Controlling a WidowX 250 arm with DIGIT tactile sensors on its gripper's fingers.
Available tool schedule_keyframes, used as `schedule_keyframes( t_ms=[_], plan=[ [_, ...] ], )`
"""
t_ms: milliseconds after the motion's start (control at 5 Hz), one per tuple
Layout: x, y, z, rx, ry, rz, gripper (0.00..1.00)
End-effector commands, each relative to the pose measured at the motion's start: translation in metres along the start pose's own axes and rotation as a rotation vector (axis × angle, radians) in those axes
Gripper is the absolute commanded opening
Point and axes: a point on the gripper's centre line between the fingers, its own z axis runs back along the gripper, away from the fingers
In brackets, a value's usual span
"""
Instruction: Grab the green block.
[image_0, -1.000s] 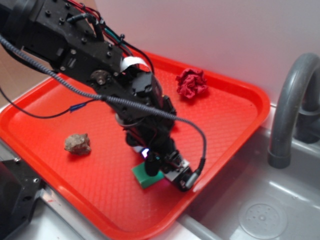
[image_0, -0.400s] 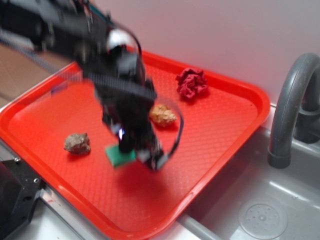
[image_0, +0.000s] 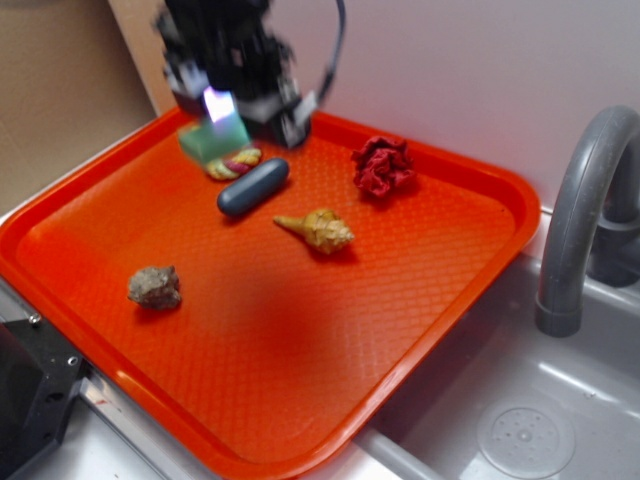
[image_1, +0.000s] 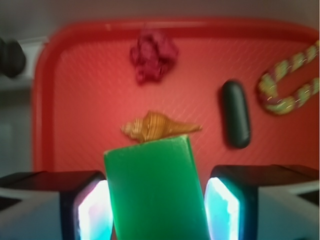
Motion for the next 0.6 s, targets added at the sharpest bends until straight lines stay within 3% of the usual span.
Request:
schedule_keyframes(
  t_ms=[0,200,400],
  plan=[
    [0.015,0.013,0.077,-0.038,-0.091,-0.016,0.00],
    [0.015,0.014,0.093,-0.032,-0.126,0.010,0.00],
    [0.011,0.013,0.089,0.025,-0.156,0.016,0.00]
  ],
)
